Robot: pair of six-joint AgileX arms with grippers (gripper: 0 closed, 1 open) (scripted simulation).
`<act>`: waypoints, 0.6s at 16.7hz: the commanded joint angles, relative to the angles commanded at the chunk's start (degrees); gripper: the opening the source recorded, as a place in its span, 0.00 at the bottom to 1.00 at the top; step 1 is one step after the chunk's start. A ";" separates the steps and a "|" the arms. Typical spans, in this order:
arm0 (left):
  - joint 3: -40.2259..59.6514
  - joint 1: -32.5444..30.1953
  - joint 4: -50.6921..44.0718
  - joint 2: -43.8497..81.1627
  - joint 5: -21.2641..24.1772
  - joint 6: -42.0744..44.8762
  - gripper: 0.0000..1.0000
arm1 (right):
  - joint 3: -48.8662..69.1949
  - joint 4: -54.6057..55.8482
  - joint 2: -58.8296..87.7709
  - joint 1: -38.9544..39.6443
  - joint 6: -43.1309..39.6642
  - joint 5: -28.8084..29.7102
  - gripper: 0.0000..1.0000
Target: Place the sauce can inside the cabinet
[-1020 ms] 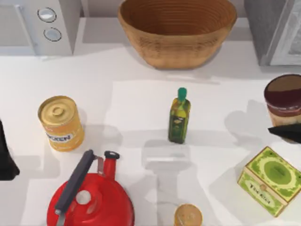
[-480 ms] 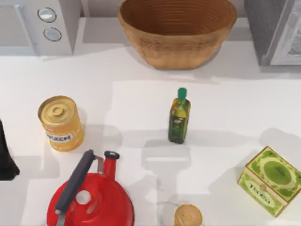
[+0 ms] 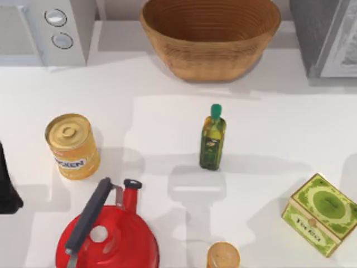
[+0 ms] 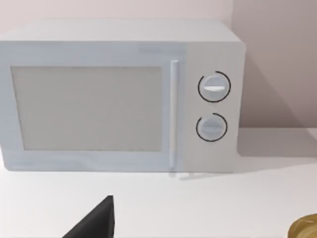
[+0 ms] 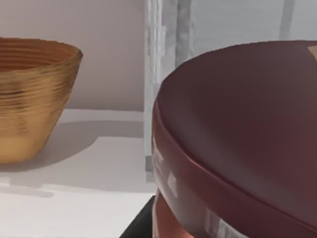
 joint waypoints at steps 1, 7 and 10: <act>0.00 0.00 0.00 0.00 0.00 0.00 1.00 | -0.77 0.78 -1.25 -0.01 0.90 1.02 0.00; 0.00 0.00 0.00 0.00 0.00 0.00 1.00 | -1.08 1.10 -1.72 0.02 1.40 1.48 0.00; 0.00 0.00 0.00 0.00 0.00 0.00 1.00 | 0.52 0.65 -0.53 0.20 1.47 1.80 0.00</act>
